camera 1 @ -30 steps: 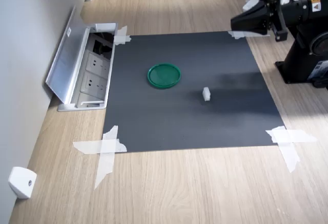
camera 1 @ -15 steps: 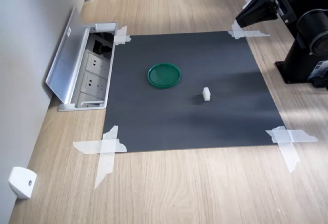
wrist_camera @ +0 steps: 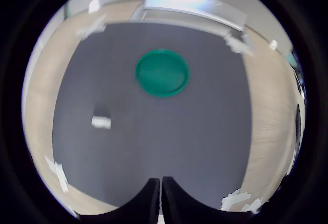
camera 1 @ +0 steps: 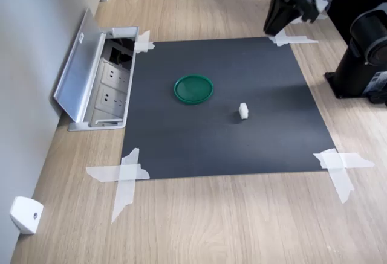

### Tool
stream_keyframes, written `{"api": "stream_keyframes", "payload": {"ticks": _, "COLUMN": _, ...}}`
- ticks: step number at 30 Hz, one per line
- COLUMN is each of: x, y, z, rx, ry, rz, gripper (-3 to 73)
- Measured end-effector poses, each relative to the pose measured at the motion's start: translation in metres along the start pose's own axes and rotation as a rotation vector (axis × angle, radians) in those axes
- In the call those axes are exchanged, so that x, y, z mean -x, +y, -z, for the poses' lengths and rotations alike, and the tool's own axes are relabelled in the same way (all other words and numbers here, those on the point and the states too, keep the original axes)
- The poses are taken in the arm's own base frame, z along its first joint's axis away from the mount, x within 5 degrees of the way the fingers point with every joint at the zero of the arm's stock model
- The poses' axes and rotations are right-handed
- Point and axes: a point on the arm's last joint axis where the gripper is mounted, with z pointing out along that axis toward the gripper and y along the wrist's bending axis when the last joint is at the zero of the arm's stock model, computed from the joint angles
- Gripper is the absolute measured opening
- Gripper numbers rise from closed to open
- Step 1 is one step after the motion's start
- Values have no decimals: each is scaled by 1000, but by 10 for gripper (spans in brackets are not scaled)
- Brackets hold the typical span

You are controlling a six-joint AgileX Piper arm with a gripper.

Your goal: Grasp a white terminal and put it on the green lid.

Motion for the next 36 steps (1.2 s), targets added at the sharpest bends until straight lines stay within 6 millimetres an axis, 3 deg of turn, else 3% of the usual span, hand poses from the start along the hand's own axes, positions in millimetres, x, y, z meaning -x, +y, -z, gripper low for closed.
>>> {"api": "stream_keyframes", "payload": {"ticks": 4, "x": 9, "y": 3, "z": -16, "rx": 59, "ry": 83, "rz": 9, "gripper": 6}}
{"api": "stream_keyframes", "payload": {"ticks": 8, "x": 18, "y": 3, "z": -20, "rx": 80, "ry": 95, "rz": 15, "gripper": 81}}
{"api": "stream_keyframes", "payload": {"ticks": 17, "x": 22, "y": 8, "z": -20, "rx": 152, "ry": 101, "rz": 10, "gripper": 476}}
{"api": "stream_keyframes", "payload": {"ticks": 21, "x": 22, "y": 13, "z": -19, "rx": 153, "ry": 105, "rz": 38, "gripper": 579}}
{"api": "stream_keyframes", "payload": {"ticks": 28, "x": 26, "y": 32, "z": -26, "rx": 173, "ry": 134, "rz": 129, "gripper": 603}}
{"api": "stream_keyframes", "payload": {"ticks": 36, "x": 38, "y": 54, "z": -60, "rx": 136, "ry": 190, "rz": 148, "gripper": 603}}
